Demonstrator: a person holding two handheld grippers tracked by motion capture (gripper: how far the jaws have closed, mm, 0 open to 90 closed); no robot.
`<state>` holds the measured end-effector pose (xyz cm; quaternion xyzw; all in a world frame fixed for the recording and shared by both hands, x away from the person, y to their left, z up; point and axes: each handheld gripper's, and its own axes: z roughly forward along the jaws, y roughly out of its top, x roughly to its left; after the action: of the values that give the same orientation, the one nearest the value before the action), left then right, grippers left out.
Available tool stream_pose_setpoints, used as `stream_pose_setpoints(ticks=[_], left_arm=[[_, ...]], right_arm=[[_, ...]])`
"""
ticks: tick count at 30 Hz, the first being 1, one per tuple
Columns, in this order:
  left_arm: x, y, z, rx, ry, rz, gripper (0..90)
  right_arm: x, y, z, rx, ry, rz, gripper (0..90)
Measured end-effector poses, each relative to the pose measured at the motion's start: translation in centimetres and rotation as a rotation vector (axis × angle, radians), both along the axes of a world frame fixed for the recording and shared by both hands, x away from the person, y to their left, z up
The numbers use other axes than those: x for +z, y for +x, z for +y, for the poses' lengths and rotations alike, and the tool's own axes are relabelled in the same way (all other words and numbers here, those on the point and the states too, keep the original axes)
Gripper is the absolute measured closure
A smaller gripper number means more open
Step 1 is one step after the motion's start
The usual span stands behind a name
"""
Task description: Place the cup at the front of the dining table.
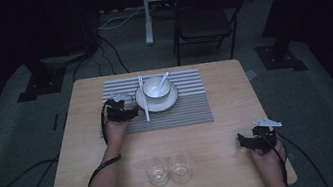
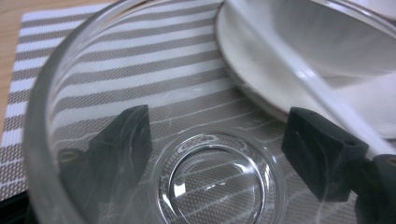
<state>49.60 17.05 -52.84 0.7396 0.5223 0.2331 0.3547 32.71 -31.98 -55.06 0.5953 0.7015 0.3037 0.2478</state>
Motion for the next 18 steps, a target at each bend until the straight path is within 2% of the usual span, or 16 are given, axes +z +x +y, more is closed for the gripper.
stream_pose_setpoints(ticks=[1, 3, 6, 8, 10, 11, 12, 13, 16, 18], left_arm=[[-0.4, 0.1, -0.1, 0.0, 0.014, 0.009, 21.4], [-0.8, -0.1, -0.1, -0.011, 0.019, -0.006, 21.4], [-0.8, -0.1, -0.2, -0.02, 0.03, 0.006, 21.3], [-0.7, -0.1, -0.1, -0.016, 0.01, 0.031, 20.9], [-0.7, -0.2, -0.2, -0.009, 0.028, 0.025, 20.6], [-0.5, -0.2, -0.2, -0.025, 0.004, 0.036, 18.1], [-0.4, -0.3, -0.1, -0.026, -0.005, 0.036, 6.8], [-0.1, -0.5, 0.0, -0.026, -0.02, 0.028, 3.6], [0.2, -0.7, 0.3, -0.023, -0.032, 0.032, 1.7], [0.4, -0.9, 0.4, -0.016, -0.014, 0.025, 1.7]], right_arm=[[0.0, 0.0, 0.0, 0.0, 0.0, 0.0, 11.7], [0.0, 0.0, 0.0, 0.0, 0.0, 0.0, 11.7], [0.0, 0.0, 0.0, 0.0, 0.0, 0.0, 11.7], [0.0, 0.0, 0.0, 0.0, 0.0, 0.0, 11.7], [0.0, 0.0, 0.0, 0.0, 0.0, 0.0, 11.7], [0.0, 0.0, 0.0, 0.0, 0.0, 0.0, 11.7], [0.0, 0.0, 0.0, -0.001, 0.0, 0.0, 11.7], [0.0, 0.0, 0.0, -0.001, 0.0, -0.001, 11.7], [0.0, -0.1, 0.0, -0.003, 0.0, 0.0, 11.7], [0.0, -0.1, 0.0, -0.003, 0.0, 0.0, 11.7]])
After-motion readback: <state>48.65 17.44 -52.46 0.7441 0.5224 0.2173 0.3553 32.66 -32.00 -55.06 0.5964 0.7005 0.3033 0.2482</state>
